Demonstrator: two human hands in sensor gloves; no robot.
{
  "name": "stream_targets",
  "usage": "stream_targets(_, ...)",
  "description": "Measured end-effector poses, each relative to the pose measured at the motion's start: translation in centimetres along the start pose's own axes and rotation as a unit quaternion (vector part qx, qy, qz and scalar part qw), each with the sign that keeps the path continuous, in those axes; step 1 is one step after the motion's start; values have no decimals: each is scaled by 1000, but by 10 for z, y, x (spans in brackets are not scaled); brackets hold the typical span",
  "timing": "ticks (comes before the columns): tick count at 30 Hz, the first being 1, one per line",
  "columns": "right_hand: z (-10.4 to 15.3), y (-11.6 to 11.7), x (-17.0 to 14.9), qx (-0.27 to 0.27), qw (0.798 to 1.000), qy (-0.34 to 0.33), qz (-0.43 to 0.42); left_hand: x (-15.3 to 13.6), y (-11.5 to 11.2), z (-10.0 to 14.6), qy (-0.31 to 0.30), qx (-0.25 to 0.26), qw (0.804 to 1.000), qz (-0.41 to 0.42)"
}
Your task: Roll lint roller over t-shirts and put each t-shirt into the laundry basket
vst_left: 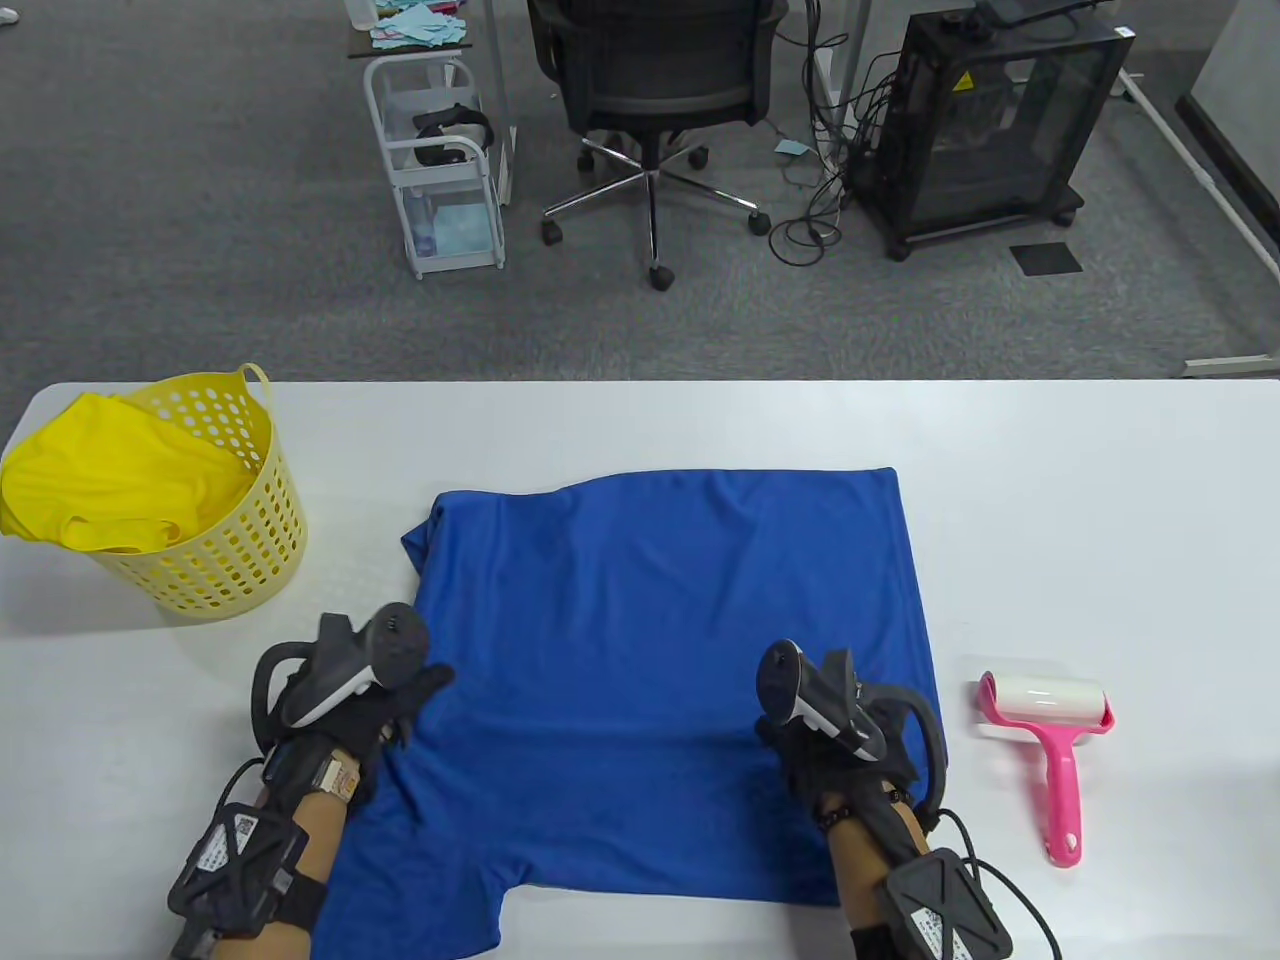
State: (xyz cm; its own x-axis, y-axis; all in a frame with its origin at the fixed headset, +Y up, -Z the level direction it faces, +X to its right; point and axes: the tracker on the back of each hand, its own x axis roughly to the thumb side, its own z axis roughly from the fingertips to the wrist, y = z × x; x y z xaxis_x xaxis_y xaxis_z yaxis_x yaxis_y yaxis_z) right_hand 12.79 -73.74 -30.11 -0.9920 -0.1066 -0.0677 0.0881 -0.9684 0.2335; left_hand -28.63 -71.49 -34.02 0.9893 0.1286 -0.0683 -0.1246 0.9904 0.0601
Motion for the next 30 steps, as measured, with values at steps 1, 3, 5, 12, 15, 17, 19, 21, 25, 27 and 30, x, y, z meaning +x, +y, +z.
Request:
stream_targets(1, 1, 0, 2, -14, 1000, -2, -4, -4, 0, -5, 12, 33, 999, 31)
stream_targets(3, 1, 4, 8, -8, 1000, -8, -11, -6, -10, -21, 58, -37, 997, 32)
stream_targets(5, -1, 13, 12, 53, 999, -13, 5, -5, -24, -40, 105, -119, 987, 0)
stream_targets(12, -2, 30, 18, 114, 992, -41, 24, 24, -53, -75, 121, -117, 983, 77)
stream_targets(15, -2, 30, 18, 114, 992, -43, 25, 46, -43, -74, 62, -42, 993, 90)
stream_targets(17, -2, 30, 18, 113, 992, -46, 25, 66, -31, -64, -51, 36, 989, 135)
stream_targets(19, -3, 30, 18, 111, 992, -48, 25, 101, -15, -39, -245, 70, 955, 150)
stream_targets(21, -3, 31, 17, 113, 992, -50, 21, 137, -9, 0, -409, 4, 907, 102)
stream_targets(25, -4, 30, 15, 118, 992, -53, 15, 174, -28, 73, -527, -172, 811, -185)
stream_targets(27, -4, 30, 14, 120, 991, -53, 14, 173, -34, 81, -518, -212, 792, -243)
stream_targets(30, -4, 30, 15, 120, 991, -53, 17, 161, -24, 59, -431, -199, 867, -151)
